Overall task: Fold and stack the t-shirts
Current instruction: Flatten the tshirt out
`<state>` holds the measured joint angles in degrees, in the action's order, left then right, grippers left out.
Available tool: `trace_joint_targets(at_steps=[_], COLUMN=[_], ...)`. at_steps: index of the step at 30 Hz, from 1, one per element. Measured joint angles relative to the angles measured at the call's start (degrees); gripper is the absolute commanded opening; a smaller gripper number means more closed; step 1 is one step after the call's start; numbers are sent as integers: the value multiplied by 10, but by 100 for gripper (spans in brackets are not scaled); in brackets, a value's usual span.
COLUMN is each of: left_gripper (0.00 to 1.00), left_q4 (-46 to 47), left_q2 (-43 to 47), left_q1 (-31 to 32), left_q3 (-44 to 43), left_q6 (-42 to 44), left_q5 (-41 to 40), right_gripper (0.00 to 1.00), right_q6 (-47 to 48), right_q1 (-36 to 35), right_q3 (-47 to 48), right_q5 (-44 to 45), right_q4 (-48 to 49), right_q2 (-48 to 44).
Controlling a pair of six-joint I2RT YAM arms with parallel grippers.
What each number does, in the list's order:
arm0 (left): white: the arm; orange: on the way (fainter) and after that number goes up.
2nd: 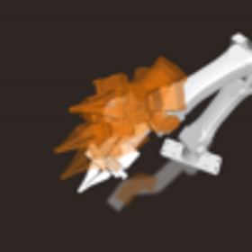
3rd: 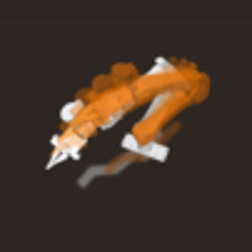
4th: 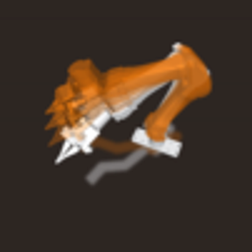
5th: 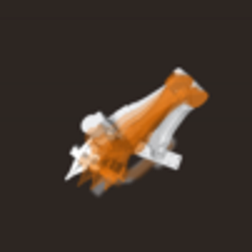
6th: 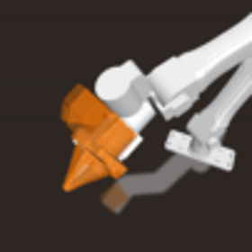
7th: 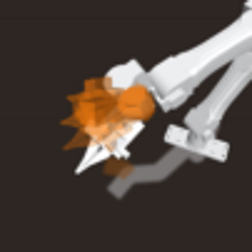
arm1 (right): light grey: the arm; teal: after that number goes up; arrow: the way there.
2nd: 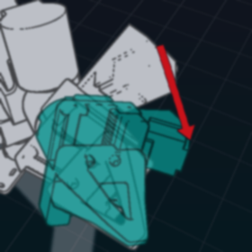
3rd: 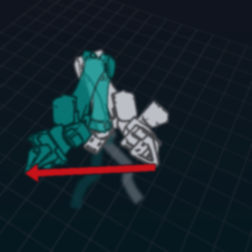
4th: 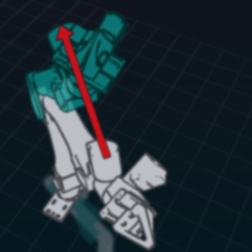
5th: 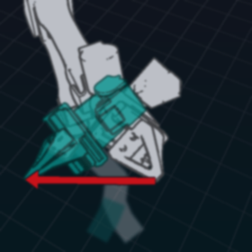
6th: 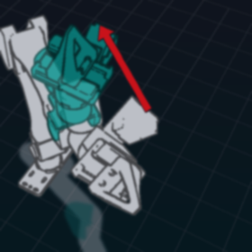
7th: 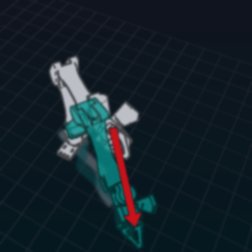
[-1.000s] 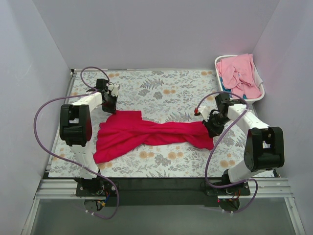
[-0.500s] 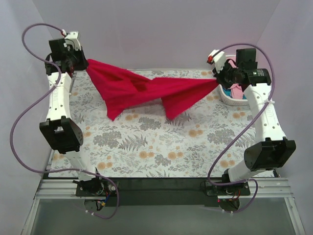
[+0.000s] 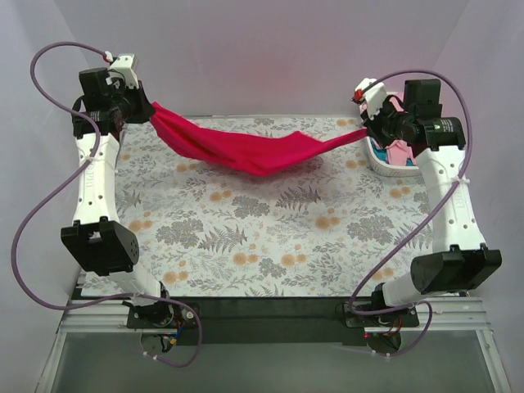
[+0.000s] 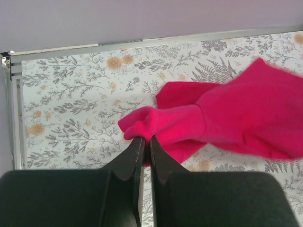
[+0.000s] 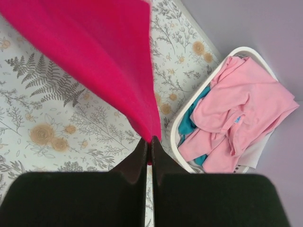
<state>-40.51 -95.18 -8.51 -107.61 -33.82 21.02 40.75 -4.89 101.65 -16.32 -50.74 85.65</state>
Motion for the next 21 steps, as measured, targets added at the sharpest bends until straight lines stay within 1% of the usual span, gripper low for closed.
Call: trace_joint_targets(at_steps=[3, 6, 9, 11, 13, 15, 17, 19, 21], left_gripper=[0, 0, 0, 0, 0, 0, 0, 0, 0], left_q4=[-4, -4, 4, 8, 19, 29, 35, 38, 39], left_q2=[8, 43, 94, 118, 126, 115, 88, 47, -15], left_q1=[0, -2, -5, -7, -7, -7, -7, -6, -6], left_q3=[9, 22, 20, 0, -31, -55, -69, -77, -83], left_q6=[1, 1, 2, 6, 12, 21, 30, 36, 41], left_q5=[-4, -17, -34, -43, -49, -53, -54, -54, -56], right_gripper=[1, 1, 1, 1, 1, 1, 1, 1, 1], right_q6=[2, 2, -1, -1, -1, 0, 0, 0, 1], right_q1=[0, 0, 0, 0, 0, 0, 0, 0, -2], right_q3=[-3, 4, 64, 115, 141, 143, 122, 83, 38], right_q5=[-2, -3, -4, -6, -12, -22, -35, -48, -56], right_q4=[-10, -16, -22, -11, 2, 10, 19, 17, 18], right_q2=[-41, -118, -176, -192, -208, -215, -211, -191, -158])
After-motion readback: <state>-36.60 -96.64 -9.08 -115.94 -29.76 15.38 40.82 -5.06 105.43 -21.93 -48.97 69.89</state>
